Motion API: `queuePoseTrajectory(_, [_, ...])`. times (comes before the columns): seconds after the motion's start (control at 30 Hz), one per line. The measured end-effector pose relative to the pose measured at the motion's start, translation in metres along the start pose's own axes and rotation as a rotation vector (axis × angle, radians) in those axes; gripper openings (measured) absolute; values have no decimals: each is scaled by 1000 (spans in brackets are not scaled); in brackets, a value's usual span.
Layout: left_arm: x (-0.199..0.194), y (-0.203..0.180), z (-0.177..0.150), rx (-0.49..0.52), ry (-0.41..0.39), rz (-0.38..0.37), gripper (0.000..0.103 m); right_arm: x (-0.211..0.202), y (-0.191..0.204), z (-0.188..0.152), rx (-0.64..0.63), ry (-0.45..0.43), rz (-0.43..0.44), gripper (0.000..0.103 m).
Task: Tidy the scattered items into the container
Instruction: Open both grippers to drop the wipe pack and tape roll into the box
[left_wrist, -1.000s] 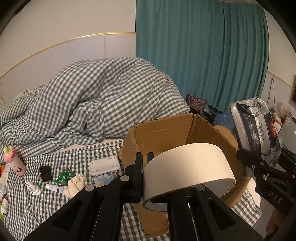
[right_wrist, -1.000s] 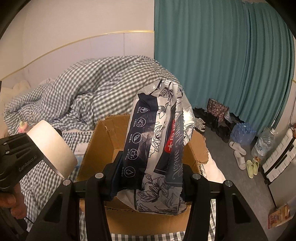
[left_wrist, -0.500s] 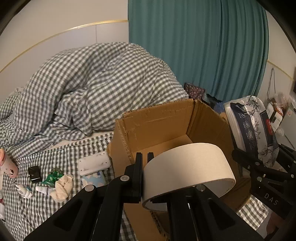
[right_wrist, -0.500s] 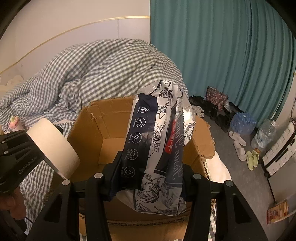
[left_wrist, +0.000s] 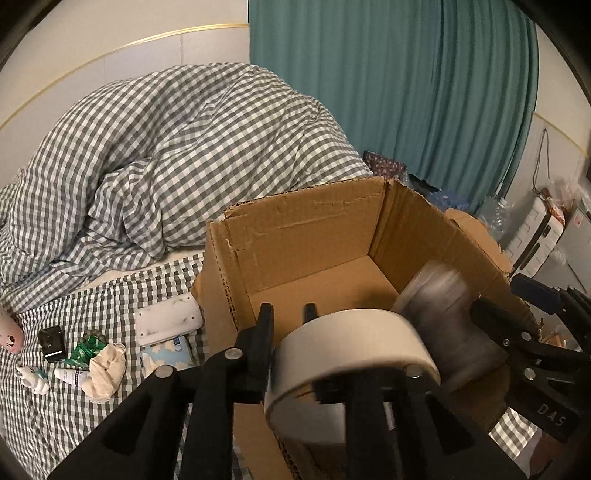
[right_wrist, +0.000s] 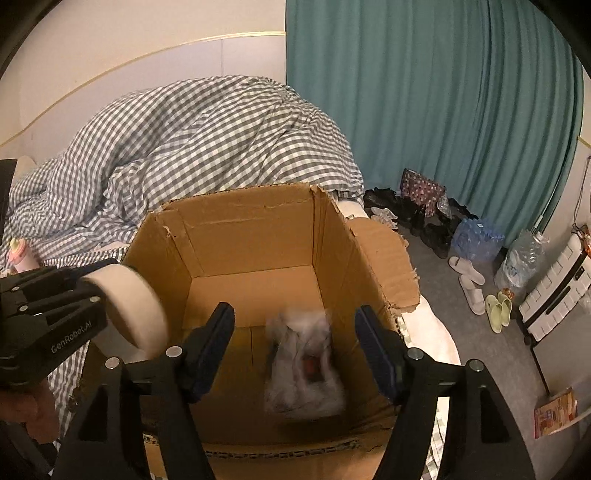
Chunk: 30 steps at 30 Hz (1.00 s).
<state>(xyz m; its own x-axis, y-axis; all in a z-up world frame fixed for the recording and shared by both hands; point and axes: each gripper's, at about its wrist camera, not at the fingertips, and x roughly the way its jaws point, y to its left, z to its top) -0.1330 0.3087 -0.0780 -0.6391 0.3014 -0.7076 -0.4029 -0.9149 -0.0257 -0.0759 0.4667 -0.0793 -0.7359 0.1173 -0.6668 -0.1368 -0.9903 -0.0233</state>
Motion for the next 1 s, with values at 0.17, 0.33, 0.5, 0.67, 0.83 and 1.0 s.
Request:
queuePoseTrajectory(0.17, [-8, 0, 2, -4, -23, 1, 54, -8, -2, 1, 6, -12, -3, 70])
queuePoseTrajectory(0.33, [-18, 0, 5, -3, -45, -7, 72, -20, -5, 2, 15, -31, -8, 72])
queuePoseTrajectory(0.5, [-35, -1, 6, 0, -79, 4, 80, -38, -6, 4, 19, -58, -12, 73])
queuePoseTrajectory(0.67, [-58, 7, 5, -22, -125, 29, 102, -60, -1, 7, 26, -96, -16, 82])
queuePoseTrajectory(0.83, [-84, 18, 4, -46, -164, 33, 103, -82, 7, 9, 30, -127, -25, 91])
queuePoseTrajectory(1.0, [-112, 27, -1, -54, -202, 49, 103, -106, 14, 10, 32, -167, -19, 103])
